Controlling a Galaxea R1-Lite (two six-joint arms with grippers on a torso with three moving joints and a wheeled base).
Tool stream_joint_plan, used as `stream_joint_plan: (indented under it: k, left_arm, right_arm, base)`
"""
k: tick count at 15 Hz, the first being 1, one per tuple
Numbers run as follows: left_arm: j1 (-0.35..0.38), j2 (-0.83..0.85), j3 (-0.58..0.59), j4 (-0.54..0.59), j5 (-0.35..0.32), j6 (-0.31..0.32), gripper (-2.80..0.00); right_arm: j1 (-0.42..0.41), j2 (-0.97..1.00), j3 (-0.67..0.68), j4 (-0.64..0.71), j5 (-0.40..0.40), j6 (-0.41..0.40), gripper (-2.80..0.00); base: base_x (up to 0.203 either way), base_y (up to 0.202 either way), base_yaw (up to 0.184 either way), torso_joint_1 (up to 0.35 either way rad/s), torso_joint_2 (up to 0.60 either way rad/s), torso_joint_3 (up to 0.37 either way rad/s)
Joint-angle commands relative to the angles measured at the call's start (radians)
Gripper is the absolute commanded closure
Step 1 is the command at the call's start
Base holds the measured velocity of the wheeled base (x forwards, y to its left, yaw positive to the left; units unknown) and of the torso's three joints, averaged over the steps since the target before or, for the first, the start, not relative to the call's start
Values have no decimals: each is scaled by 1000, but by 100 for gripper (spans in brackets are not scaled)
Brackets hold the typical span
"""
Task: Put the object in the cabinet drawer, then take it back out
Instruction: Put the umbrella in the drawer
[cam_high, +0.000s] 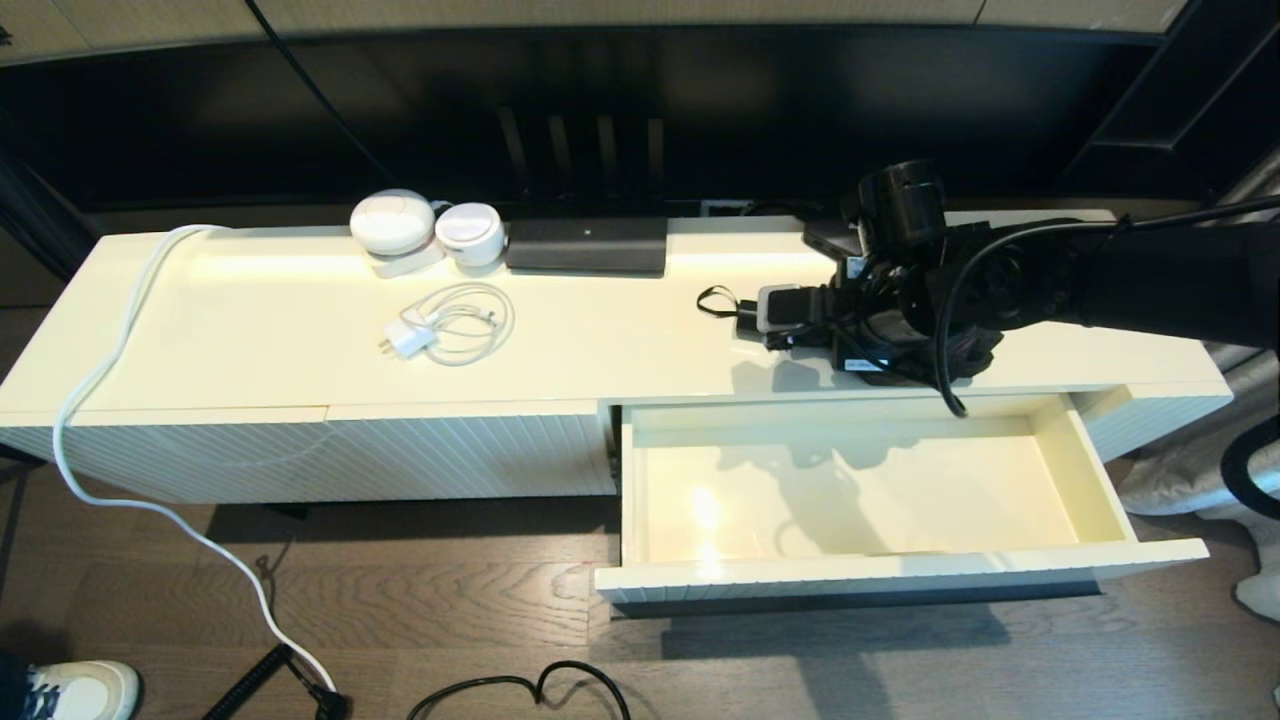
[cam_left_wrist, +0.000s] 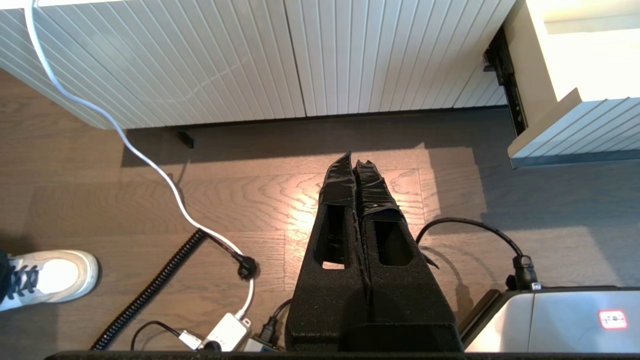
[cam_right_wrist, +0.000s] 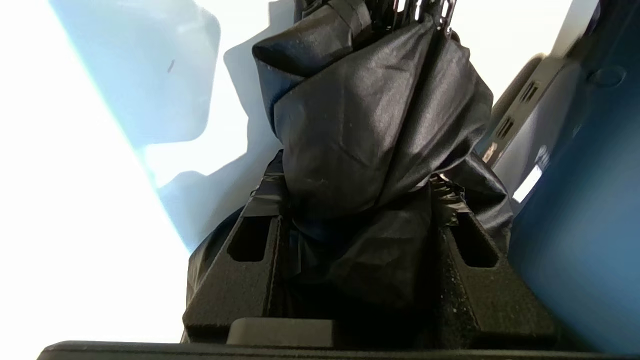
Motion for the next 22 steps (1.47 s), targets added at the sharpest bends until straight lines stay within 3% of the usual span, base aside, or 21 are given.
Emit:
stream_joint_plan:
  k: [1, 5, 13, 18, 22]
  left_arm:
    - [0, -2, 0, 0, 0, 0, 0]
    - [0, -2, 0, 0, 0, 0, 0]
    - [0, -2, 0, 0, 0, 0, 0]
    - [-1, -2, 0, 0, 0, 0, 0]
    - [0, -2, 0, 0, 0, 0, 0]
  right_arm:
    - [5, -50, 11, 15, -4, -7, 0]
    - [25, -160, 93, 37, -12, -7, 0]
    - [65, -445, 448, 118, -73, -7, 0]
    - [145, -508, 509, 142, -169, -3, 0]
    - [209, -494, 561, 146, -178, 125, 0]
  base:
    - [0, 0, 0, 0, 0, 0]
    - [0, 0, 0, 0, 0, 0]
    - [0, 0, 0, 0, 0, 0]
    - [0, 0, 0, 0, 0, 0]
    - [0, 0, 0, 0, 0, 0]
